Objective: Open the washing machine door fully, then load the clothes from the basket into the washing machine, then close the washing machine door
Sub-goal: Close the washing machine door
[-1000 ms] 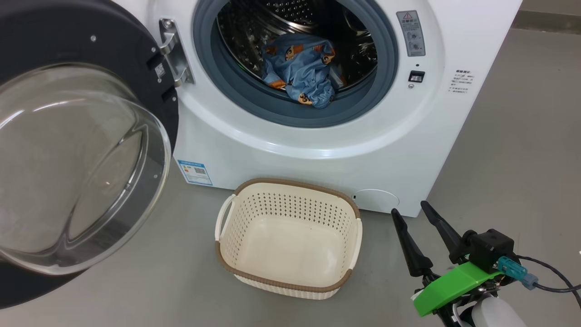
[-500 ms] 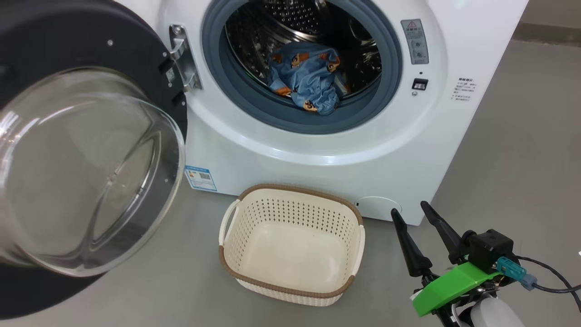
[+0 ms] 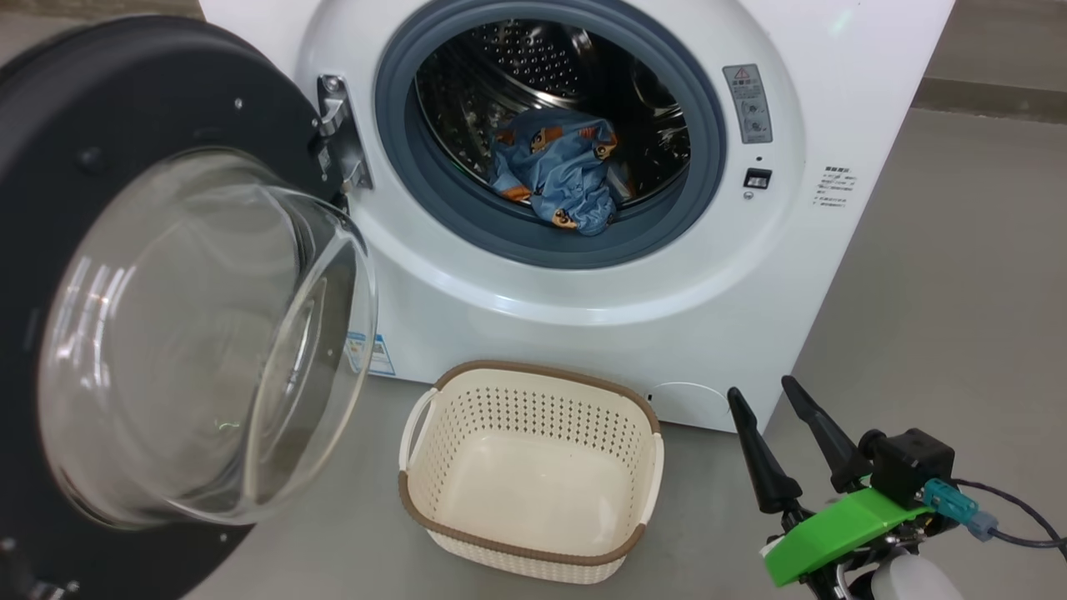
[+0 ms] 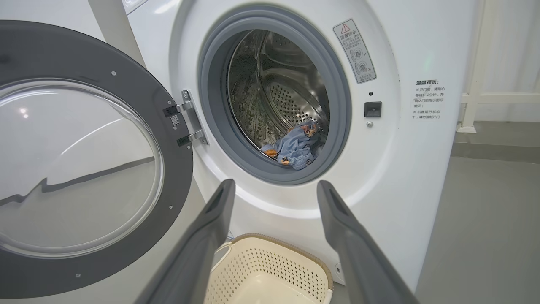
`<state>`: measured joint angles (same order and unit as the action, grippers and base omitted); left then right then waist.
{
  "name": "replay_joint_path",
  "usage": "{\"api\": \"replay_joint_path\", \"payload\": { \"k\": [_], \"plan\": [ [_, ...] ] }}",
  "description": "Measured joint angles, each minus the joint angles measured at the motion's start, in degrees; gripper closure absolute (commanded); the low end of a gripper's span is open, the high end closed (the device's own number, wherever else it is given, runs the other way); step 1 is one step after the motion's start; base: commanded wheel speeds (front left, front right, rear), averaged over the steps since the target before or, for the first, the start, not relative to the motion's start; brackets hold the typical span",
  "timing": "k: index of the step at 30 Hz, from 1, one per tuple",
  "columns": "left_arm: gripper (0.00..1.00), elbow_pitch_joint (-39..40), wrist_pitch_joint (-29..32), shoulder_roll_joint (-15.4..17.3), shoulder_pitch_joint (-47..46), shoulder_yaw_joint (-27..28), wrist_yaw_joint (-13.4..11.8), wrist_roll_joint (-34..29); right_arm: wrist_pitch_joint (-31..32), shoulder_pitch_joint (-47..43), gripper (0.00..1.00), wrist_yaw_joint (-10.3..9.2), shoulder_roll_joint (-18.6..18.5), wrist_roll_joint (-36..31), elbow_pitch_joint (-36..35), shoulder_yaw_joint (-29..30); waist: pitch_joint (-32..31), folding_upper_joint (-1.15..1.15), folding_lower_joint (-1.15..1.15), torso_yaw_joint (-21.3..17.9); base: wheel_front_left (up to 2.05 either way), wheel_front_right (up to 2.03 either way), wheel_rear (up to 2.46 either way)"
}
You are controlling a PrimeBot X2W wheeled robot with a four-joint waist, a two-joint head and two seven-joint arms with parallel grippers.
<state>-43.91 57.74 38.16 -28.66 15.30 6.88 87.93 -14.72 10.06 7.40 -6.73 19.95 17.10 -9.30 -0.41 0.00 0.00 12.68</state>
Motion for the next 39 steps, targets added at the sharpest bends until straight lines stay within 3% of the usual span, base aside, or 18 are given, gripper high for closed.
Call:
{"api": "replay_joint_path", "payload": {
  "k": [4,10,17,23,28,39],
  "plan": [
    [1.0,7.0,3.8,-1.5,4.3,0.5,-1.7,2.8,0.0,-0.8,0.0,0.0,0.2,0.2,-0.2,0.3,-0.5,0.0,0.0,-0.5,0.0,0.0,0.0],
    [1.0,23.8,8.4,-4.9,12.8,0.8,-8.1,6.5,0.0,-0.9,0.0,0.0,0.2,0.8,-1.0,0.8,-1.0,0.0,0.0,-1.4,0.0,0.0,0.0],
    [1.0,39.8,8.8,-8.8,19.3,0.9,-13.3,8.0,0.0,-1.0,0.0,0.0,0.5,0.8,-1.2,0.8,-1.2,0.0,0.0,-3.1,0.0,0.0,0.0],
    [1.0,47.2,7.3,-13.3,19.9,-0.2,-17.0,9.8,0.0,-1.0,0.0,0.0,0.6,0.8,-1.3,0.7,-1.2,0.0,0.0,-5.6,0.0,0.0,0.0],
    [1.0,49.4,5.7,-16.1,19.9,-1.5,-18.2,10.0,0.0,-1.0,0.0,0.0,0.6,0.8,-1.3,0.6,-1.1,0.0,0.0,-8.6,0.0,0.0,0.0],
    [1.0,50.4,1.6,-20.0,18.8,-2.3,-18.3,9.6,0.0,-1.0,0.0,0.0,0.2,0.8,-1.5,0.6,-0.6,0.0,0.0,-16.9,0.0,0.0,0.0]
  ]
}}
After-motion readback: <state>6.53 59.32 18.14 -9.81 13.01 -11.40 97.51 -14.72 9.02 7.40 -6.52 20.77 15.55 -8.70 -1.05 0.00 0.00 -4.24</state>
